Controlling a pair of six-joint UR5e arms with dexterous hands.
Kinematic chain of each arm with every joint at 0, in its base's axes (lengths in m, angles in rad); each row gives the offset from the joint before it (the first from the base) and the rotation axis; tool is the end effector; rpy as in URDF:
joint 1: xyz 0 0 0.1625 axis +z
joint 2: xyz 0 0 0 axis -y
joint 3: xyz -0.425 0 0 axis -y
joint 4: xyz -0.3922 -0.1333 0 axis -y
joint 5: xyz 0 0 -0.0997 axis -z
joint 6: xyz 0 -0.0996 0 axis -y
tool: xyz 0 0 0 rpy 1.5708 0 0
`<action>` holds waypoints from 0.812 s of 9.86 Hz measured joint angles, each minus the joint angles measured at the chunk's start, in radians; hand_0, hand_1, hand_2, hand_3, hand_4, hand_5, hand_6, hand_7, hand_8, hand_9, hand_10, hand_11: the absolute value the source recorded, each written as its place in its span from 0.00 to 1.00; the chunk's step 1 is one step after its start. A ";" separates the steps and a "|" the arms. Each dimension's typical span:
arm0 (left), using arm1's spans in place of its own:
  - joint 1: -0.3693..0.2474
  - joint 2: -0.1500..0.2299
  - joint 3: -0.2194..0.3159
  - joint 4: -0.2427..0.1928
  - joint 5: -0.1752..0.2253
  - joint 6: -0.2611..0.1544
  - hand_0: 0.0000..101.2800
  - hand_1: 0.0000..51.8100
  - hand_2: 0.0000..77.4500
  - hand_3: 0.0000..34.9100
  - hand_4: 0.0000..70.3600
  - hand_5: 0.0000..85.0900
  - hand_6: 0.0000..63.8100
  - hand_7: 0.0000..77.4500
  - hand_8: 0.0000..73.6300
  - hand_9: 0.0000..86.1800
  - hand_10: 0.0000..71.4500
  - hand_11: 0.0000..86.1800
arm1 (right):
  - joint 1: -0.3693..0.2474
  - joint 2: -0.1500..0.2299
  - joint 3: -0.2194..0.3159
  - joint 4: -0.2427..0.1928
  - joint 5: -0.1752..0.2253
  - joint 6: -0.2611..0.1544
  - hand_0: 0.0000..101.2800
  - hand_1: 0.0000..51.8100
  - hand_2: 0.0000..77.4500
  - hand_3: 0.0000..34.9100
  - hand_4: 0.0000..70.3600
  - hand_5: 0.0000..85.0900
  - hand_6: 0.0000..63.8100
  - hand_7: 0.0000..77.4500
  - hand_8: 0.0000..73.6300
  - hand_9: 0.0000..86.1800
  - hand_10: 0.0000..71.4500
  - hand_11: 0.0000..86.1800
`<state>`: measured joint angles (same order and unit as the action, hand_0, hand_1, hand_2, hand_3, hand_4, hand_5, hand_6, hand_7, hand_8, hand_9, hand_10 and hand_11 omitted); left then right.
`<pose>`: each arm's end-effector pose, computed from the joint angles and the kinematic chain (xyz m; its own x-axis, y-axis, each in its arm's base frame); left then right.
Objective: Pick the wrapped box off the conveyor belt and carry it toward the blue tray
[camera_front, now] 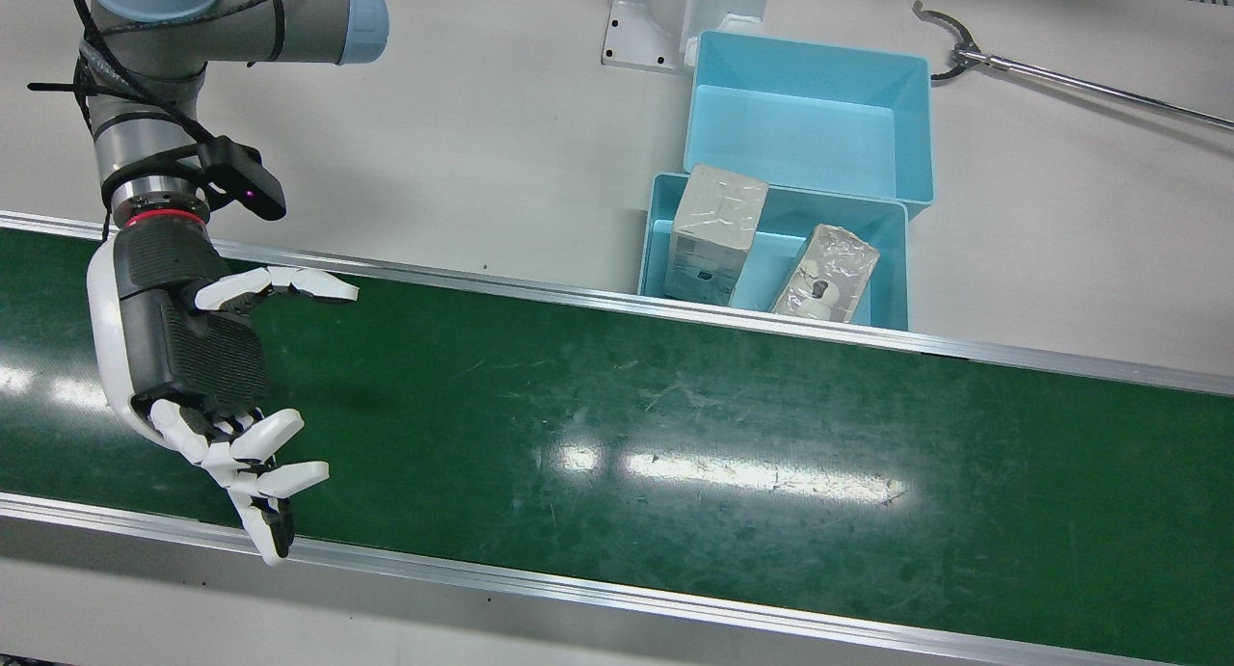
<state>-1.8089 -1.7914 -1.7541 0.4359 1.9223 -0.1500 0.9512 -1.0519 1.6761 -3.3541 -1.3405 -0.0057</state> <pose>-0.2245 -0.5052 0.5257 -0.9813 -0.1071 0.1603 -0.1559 -0.0476 -0.9866 -0.2549 -0.6261 0.3549 -0.9154 0.3932 -0.0861 0.2272 0.3280 -0.9170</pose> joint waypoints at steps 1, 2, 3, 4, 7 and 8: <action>0.000 0.000 0.000 0.000 0.000 0.000 0.00 0.00 0.01 0.00 0.00 0.01 0.00 0.01 0.00 0.00 0.01 0.00 | -0.002 0.002 -0.006 0.001 0.000 -0.001 0.50 0.40 0.30 0.37 0.33 0.49 0.16 0.42 0.04 0.11 0.01 0.04; 0.000 0.000 0.000 0.000 0.000 0.000 0.00 0.00 0.01 0.00 0.00 0.01 0.01 0.00 0.00 0.00 0.00 0.00 | -0.003 0.011 -0.018 0.002 0.000 -0.001 0.50 0.35 0.32 0.40 0.33 0.49 0.17 0.43 0.04 0.11 0.01 0.04; 0.000 0.000 0.000 0.000 0.000 0.000 0.00 0.00 0.01 0.00 0.00 0.01 0.01 0.00 0.00 0.00 0.00 0.00 | -0.004 0.023 -0.027 0.002 0.000 -0.002 0.50 0.35 0.32 0.40 0.33 0.49 0.17 0.43 0.04 0.11 0.01 0.04; 0.000 0.000 0.000 0.000 0.000 0.000 0.00 0.00 0.01 0.00 0.00 0.01 0.01 0.00 0.00 0.00 0.01 0.00 | -0.004 0.032 -0.032 0.003 0.000 -0.002 0.51 0.35 0.28 0.47 0.28 0.47 0.12 0.42 0.00 0.11 0.01 0.03; 0.000 0.000 0.000 0.000 0.000 0.000 0.00 0.00 0.01 0.00 0.00 0.01 0.00 0.00 0.00 0.00 0.00 0.00 | -0.002 0.035 -0.034 0.004 -0.001 0.000 0.51 0.35 0.28 0.50 0.28 0.47 0.15 0.41 0.00 0.09 0.01 0.02; 0.000 0.000 0.000 0.000 0.000 0.000 0.00 0.00 0.01 0.00 0.00 0.01 0.01 0.00 0.00 0.00 0.01 0.00 | -0.001 0.034 -0.035 0.004 0.000 0.001 0.51 0.35 0.28 0.50 0.27 0.47 0.14 0.41 0.00 0.09 0.01 0.02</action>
<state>-1.8089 -1.7914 -1.7542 0.4359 1.9222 -0.1500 0.9506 -1.0178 1.6410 -3.3497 -1.3405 -0.0047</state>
